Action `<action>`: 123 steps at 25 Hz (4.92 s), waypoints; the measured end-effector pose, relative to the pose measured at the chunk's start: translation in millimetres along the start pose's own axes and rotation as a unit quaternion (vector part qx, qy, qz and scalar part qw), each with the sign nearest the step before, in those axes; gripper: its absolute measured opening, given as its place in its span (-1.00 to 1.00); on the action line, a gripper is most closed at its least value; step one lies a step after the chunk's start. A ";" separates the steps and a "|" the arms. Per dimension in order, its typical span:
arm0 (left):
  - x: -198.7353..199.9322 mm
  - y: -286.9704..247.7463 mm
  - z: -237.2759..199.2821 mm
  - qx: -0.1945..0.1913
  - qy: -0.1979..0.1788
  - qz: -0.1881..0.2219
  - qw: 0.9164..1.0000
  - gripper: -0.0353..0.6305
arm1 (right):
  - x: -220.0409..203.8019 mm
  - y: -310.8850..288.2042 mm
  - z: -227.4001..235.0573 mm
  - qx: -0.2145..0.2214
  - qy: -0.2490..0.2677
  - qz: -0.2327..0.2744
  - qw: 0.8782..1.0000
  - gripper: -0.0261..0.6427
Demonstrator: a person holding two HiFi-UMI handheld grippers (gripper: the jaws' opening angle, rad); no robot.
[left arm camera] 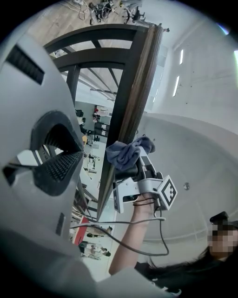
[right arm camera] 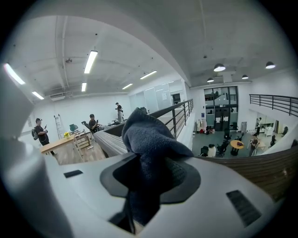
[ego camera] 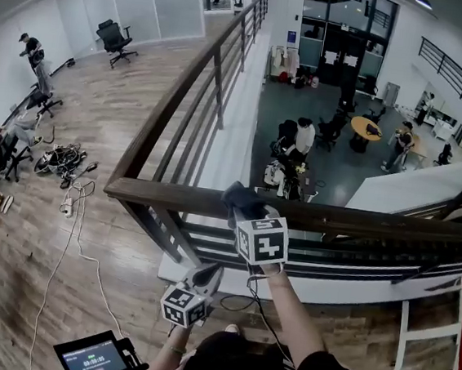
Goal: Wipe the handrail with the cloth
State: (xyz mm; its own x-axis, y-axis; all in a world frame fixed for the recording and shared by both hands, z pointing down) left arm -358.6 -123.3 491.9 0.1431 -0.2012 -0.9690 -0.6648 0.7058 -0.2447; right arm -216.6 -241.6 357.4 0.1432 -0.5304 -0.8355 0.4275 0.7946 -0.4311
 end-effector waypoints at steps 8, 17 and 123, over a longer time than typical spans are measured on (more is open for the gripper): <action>20.4 -43.3 49.4 -0.047 0.005 -0.002 0.999 -0.89 | -0.9 51.9 70.1 -0.037 -0.009 0.022 0.999 -0.60; 30.8 -108.6 141.0 -0.083 0.008 -0.003 0.996 -0.89 | 4.2 136.3 190.1 -0.065 -0.022 0.036 0.997 -0.60; -73.7 32.8 -41.8 0.030 0.090 -0.057 0.994 -0.89 | -168.1 -156.0 18.8 -0.025 0.085 -0.191 0.978 -0.60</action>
State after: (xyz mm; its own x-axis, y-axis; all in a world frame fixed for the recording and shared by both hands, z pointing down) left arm -421.6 -113.7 556.7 0.0776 -0.3975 -0.9143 -0.6058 0.7095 -0.3599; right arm -290.6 -281.9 571.5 -0.1712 -0.7371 -0.6537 0.3766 0.5642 -0.7347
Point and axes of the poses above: the fingertips, and each gripper's own axes: y backward along the fingers, z to its right, x out of its top, the point moved 8 cm from there along y, backward along the fingers, and after that the axes turned 13 degrees about -y, right-handed, at the moved point
